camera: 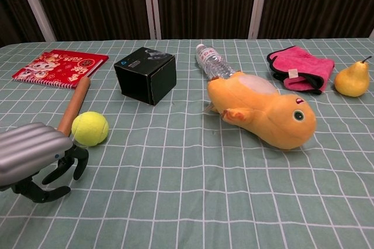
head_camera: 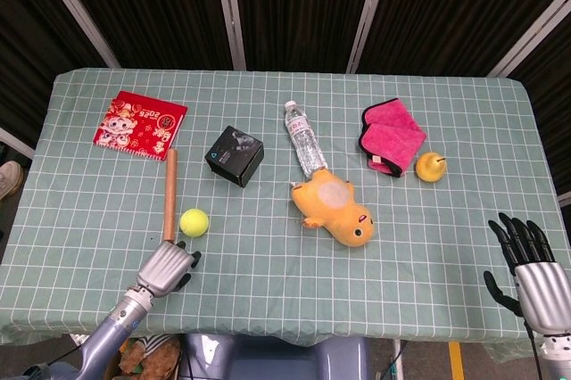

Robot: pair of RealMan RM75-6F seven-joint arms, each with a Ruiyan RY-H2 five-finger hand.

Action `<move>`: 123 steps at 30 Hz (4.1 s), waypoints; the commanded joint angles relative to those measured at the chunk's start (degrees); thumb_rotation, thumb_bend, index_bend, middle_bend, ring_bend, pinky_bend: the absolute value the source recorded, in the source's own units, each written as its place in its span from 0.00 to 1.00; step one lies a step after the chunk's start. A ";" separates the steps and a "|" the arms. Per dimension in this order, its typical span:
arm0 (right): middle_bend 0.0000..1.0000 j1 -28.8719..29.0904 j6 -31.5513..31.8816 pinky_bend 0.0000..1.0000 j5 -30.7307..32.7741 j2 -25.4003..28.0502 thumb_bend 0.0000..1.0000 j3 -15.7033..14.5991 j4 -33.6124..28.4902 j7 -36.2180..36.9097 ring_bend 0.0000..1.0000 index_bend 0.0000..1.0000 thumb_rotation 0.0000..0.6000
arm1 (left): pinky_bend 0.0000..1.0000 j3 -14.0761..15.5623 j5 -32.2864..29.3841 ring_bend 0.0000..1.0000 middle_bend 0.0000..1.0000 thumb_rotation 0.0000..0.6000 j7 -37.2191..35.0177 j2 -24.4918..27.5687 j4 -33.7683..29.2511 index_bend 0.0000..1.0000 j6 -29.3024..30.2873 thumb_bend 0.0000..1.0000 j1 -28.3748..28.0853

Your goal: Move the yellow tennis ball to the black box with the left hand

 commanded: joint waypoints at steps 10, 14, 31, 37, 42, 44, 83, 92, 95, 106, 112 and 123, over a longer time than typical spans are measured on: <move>0.00 0.10 -0.31 0.00 -0.23 -0.04 0.44 -0.08 -0.35 -0.60 0.00 0.00 1.00 | 0.62 -2.47 -3.62 0.43 0.72 1.00 -2.20 -2.18 3.87 0.49 -1.03 0.31 -2.62; 0.00 0.13 -0.48 0.00 -0.06 0.07 0.44 -0.03 -0.70 -0.84 0.00 0.00 1.00 | 0.62 -2.62 -3.83 0.43 0.72 1.00 -1.90 -2.87 4.48 0.49 -0.68 0.31 -3.19; 0.00 0.14 -0.97 0.00 0.42 0.12 0.44 -0.06 -0.45 -0.36 0.00 0.00 1.00 | 0.50 -5.92 -5.95 0.40 0.69 1.00 -4.53 -6.33 8.15 0.49 -0.33 0.31 -6.44; 0.00 0.39 -1.29 0.00 0.03 0.36 0.44 -0.23 -0.55 0.34 0.00 0.00 1.00 | 0.42 -6.77 -7.12 0.38 0.67 1.00 -4.65 -7.90 10.54 0.48 -0.80 0.31 -7.54; 0.00 0.43 -1.37 0.00 0.12 0.41 0.44 -0.17 -0.88 0.02 0.00 0.00 1.00 | 0.36 -6.97 -8.21 0.32 0.57 1.00 -4.41 -8.90 12.28 0.40 -1.04 0.31 -7.99; 0.00 0.40 -1.37 0.00 0.04 0.42 0.44 -0.23 -0.95 -0.05 0.00 0.00 1.00 | 0.33 -7.11 -8.70 0.28 0.51 1.00 -4.36 -9.20 12.82 0.35 -1.20 0.31 -8.19; 0.00 0.03 0.20 0.00 -0.38 0.51 0.44 0.17 -0.82 0.44 0.00 0.00 1.00 | 0.21 -11.16 -13.35 0.20 0.35 1.00 -3.21 -8.38 17.10 0.28 -4.71 0.31 -15.16; 0.00 -0.22 1.24 0.00 -2.41 0.51 0.44 -0.48 -1.23 0.19 0.00 0.00 1.00 | 0.14 -11.75 -15.31 0.14 0.29 1.00 -3.42 -11.36 21.15 0.26 -8.25 0.31 -18.42; 0.00 -0.32 1.56 0.00 -2.65 0.58 0.44 -0.53 -1.31 0.31 0.00 0.00 1.00 | 0.13 -11.89 -15.42 0.12 0.27 1.00 -3.14 -12.12 21.51 0.26 -7.89 0.31 -19.05; 0.00 -0.54 2.34 0.00 -3.33 1.06 0.44 -0.68 -1.48 0.82 0.00 0.00 1.00 | 0.00 -11.22 -14.19 0.00 0.10 1.00 -1.57 -13.39 22.96 0.15 -4.01 0.29 -19.29; 0.00 -0.67 2.91 0.00 -4.17 1.21 0.44 -0.94 -1.59 1.23 0.00 0.00 1.00 | 0.00 -11.51 -15.63 0.00 0.03 1.00 0.10 -13.48 23.17 0.08 -3.05 0.27 -19.09; 0.00 -1.13 3.57 0.00 -4.83 1.24 0.44 -1.39 -1.27 1.43 0.00 0.00 1.00 | 0.00 -1.67 -7.11 0.00 0.10 1.00 -2.92 3.78 -1.72 0.06 3.33 0.19 -11.09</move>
